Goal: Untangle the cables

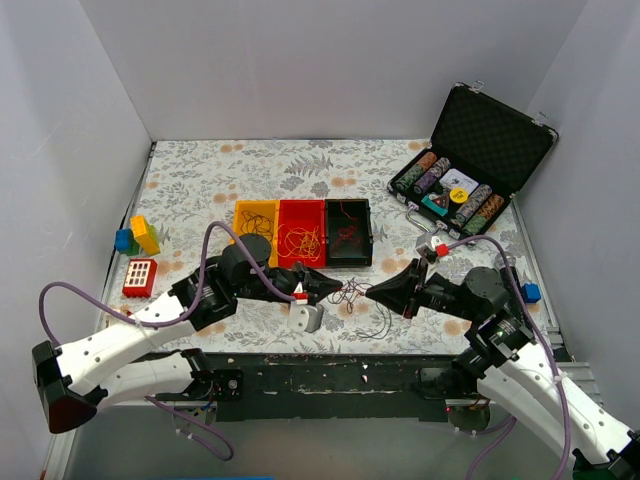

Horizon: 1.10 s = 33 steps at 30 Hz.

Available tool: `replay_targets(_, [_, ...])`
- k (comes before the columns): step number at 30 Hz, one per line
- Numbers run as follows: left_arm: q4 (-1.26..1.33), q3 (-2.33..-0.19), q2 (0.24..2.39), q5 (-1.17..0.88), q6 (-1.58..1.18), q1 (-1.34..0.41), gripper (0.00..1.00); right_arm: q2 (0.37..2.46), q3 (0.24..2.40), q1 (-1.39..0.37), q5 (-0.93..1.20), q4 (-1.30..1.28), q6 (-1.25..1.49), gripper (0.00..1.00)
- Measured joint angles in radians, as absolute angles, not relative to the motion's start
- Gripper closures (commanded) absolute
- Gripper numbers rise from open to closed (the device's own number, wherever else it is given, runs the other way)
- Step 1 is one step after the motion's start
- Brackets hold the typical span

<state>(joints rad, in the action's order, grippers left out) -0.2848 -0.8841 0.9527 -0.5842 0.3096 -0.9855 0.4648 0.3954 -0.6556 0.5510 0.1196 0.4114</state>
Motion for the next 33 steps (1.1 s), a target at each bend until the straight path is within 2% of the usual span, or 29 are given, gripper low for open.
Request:
replay_targets(2, [-0.286, -0.884, 0.944, -0.583, 0.308, -0.986, 1.00, 0.457, 0.411, -0.656, 0.545, 0.103, 0.407, 0.96])
replay_targets(6, [-0.288, -0.884, 0.925, -0.581, 0.305, -0.986, 1.00, 0.432, 0.434, -0.656, 0.530, 0.057, 0.393, 0.99])
replay_targets(16, [-0.251, -0.884, 0.913, -0.537, 0.266, -0.986, 1.00, 0.389, 0.464, -0.656, 0.480, -0.078, 0.377, 0.99])
replay_targets(27, [-0.178, -0.884, 0.913, -0.477, 0.201, -0.990, 1.00, 0.359, 0.547, -0.657, 0.325, -0.182, 0.367, 0.98])
replay_targets(29, [-0.173, -0.884, 0.913, -0.471, 0.202, -0.991, 1.00, 0.341, 0.549, -0.657, 0.300, -0.180, 0.376, 0.85])
replay_targets(33, [-0.172, -0.880, 0.901, -0.469, 0.218, -0.991, 1.00, 0.305, 0.545, -0.656, 0.284, -0.172, 0.398, 0.66])
